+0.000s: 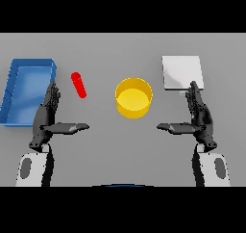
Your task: Pick up the red beaker and tilt it to pour out 1 green nut into yellow bowl. Pick up the yellow bowl and place it on the metallic measuring scale.
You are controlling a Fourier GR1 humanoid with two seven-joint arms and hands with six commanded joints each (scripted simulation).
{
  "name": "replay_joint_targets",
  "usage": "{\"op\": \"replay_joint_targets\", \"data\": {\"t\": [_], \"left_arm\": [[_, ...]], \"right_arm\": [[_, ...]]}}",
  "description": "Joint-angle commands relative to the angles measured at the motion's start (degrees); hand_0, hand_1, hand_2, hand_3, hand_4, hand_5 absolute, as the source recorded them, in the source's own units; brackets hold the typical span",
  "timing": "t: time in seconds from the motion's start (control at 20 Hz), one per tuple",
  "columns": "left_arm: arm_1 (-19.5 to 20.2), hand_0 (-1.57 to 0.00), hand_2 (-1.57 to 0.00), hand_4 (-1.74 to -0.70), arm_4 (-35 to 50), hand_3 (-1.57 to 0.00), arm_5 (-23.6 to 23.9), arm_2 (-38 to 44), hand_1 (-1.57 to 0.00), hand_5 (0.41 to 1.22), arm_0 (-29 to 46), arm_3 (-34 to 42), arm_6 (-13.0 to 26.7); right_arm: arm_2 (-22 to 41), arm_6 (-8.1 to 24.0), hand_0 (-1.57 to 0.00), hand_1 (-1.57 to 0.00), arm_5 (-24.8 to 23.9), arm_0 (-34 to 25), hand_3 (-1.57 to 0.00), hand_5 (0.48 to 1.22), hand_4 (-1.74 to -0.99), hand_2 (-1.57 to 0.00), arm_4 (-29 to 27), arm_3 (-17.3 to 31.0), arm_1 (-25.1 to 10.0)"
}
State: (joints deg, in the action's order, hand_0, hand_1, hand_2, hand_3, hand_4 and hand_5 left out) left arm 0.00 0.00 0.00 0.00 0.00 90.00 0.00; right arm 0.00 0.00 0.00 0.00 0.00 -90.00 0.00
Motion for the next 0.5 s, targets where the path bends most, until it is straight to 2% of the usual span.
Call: {"op": "replay_joint_targets", "data": {"t": [0.0,0.25,0.3,0.35,0.45], "left_arm": [[0.2,0.00,0.00,-1.09,0.2,0.00,0.0,0.3,0.00,0.623,-0.3,-0.2,0.2],[2.3,0.00,0.00,-1.09,1.8,0.00,-0.9,2.5,0.00,0.623,-2.8,-2.5,0.9],[3.4,0.00,0.00,-1.09,-1.2,0.00,-0.9,0.6,0.00,0.623,-0.7,-0.6,-1.5],[3.6,0.00,0.00,-1.09,-3.1,0.00,-0.9,-0.9,0.00,0.620,1.5,1.4,-3.0],[4.2,0.00,0.00,-1.09,-5.0,0.00,-0.4,-2.2,0.00,0.615,2.9,4.1,-1.8]], "right_arm": [[-0.1,0.0,0.00,0.00,0.0,0.0,0.00,0.660,-1.128,0.00,-0.1,0.0,-0.1],[0.0,-0.2,0.00,0.00,0.4,0.4,0.00,0.660,-1.128,0.00,-0.4,-0.9,-0.4],[2.8,-5.3,0.00,0.00,-0.8,2.3,0.00,0.660,-1.128,0.00,5.7,-3.1,-2.2],[4.7,-7.6,0.00,0.00,-1.6,3.7,0.00,0.663,-1.128,0.00,9.7,-4.0,-3.1],[6.5,-7.8,0.00,0.00,-2.6,5.6,0.00,0.666,-1.126,0.00,13.6,-5.3,-3.6]]}}
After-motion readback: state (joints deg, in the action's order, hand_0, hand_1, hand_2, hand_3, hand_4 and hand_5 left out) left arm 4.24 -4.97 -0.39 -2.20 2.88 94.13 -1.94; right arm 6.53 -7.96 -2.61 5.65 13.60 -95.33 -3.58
